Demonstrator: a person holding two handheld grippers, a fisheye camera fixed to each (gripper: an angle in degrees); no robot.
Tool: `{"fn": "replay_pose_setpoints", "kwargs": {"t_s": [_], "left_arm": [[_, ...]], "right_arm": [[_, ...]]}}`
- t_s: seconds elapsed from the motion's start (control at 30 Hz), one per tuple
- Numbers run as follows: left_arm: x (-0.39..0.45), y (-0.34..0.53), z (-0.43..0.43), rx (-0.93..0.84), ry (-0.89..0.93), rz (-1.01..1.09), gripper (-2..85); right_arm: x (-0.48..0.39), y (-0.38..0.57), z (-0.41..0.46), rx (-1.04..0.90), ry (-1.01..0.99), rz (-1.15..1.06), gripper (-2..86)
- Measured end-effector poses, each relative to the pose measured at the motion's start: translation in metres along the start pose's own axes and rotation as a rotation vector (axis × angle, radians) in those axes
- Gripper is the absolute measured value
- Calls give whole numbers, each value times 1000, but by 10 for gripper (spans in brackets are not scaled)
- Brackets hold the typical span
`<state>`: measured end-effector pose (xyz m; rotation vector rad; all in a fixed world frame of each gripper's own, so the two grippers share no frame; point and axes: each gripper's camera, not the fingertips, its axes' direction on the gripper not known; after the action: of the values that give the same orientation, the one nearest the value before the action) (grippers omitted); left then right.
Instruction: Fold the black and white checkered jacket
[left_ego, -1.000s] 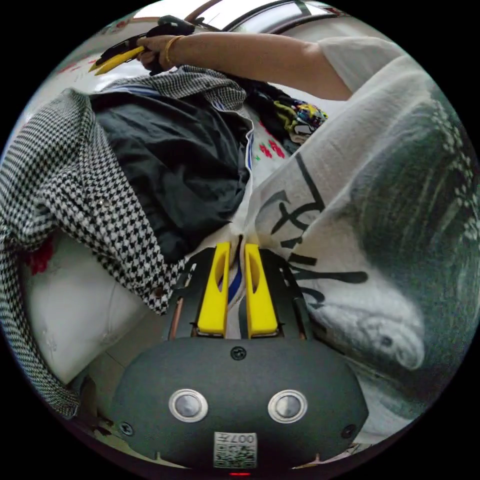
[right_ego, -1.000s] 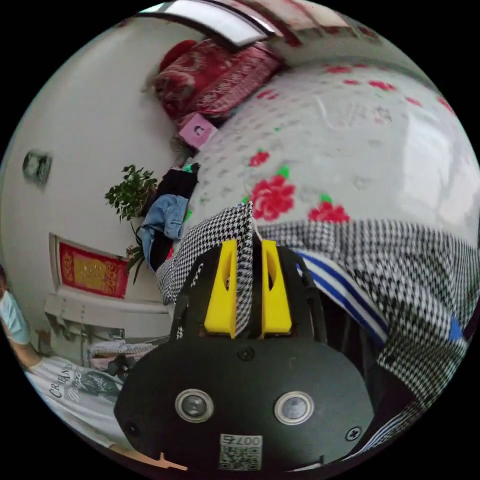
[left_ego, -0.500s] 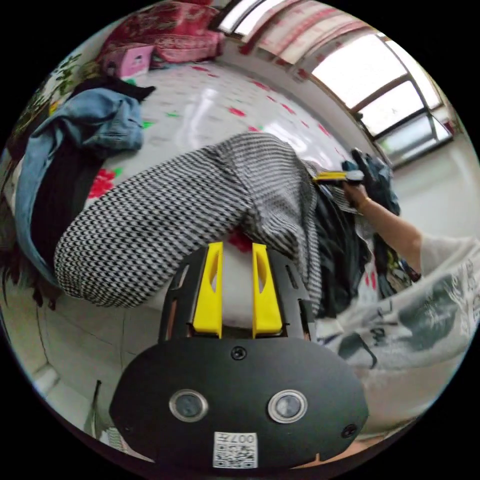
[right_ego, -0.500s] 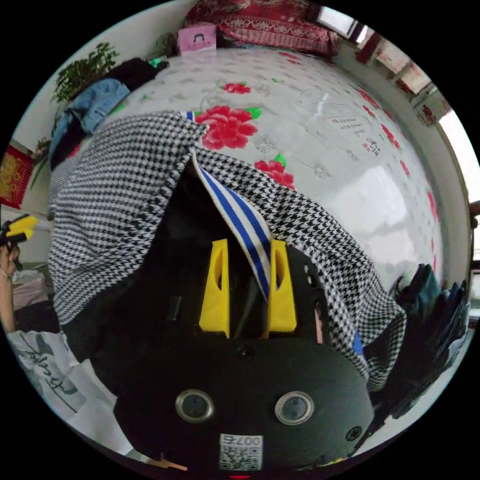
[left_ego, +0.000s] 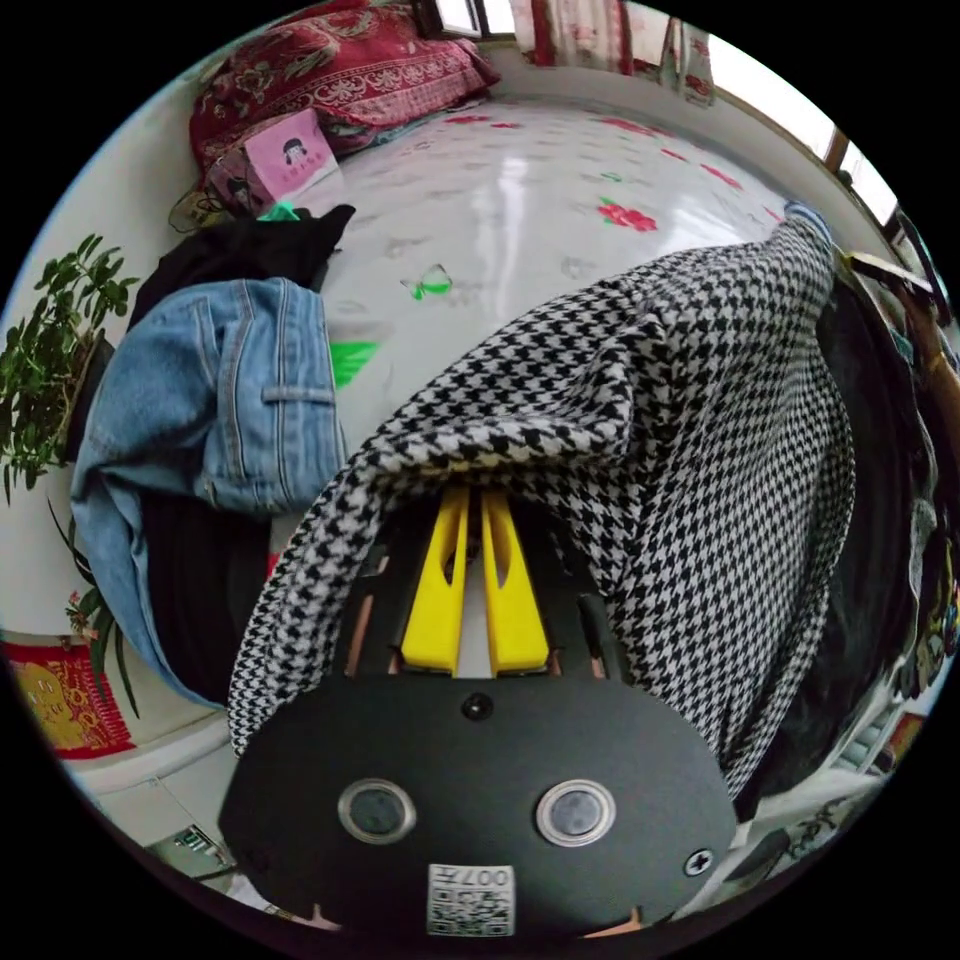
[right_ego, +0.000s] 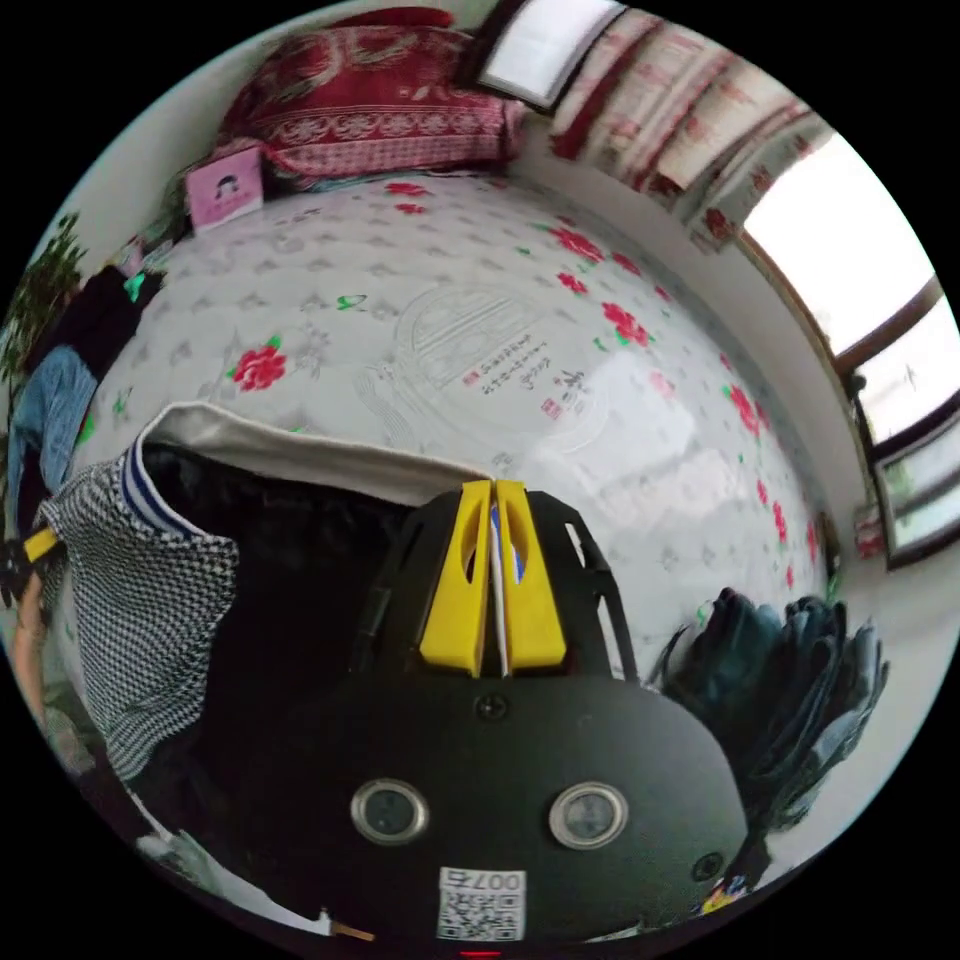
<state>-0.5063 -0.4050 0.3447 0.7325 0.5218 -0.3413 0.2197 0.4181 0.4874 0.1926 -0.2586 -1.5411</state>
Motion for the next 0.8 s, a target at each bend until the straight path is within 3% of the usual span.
{"fn": "replay_pose_setpoints", "kwargs": {"t_s": [0.13,0.27,0.37,0.53,0.67,0.8], "left_arm": [[1,-21,5,17,-37,-47,13],[-15,25,-33,145,59,-131,44],[-18,100,-73,242,235,-116,55],[1,212,-82,58,439,-145,95],[20,267,-79,-66,529,-227,114],[41,269,-93,9,550,-283,123]], "right_arm": [[1,27,19,-77,-60,52,35],[-4,106,-35,96,-133,43,45],[-11,201,-71,171,-367,0,58],[-50,328,-69,-147,-684,-87,64],[-83,384,-95,-238,-697,-255,64],[-132,439,-117,-316,-732,-446,65]]}}
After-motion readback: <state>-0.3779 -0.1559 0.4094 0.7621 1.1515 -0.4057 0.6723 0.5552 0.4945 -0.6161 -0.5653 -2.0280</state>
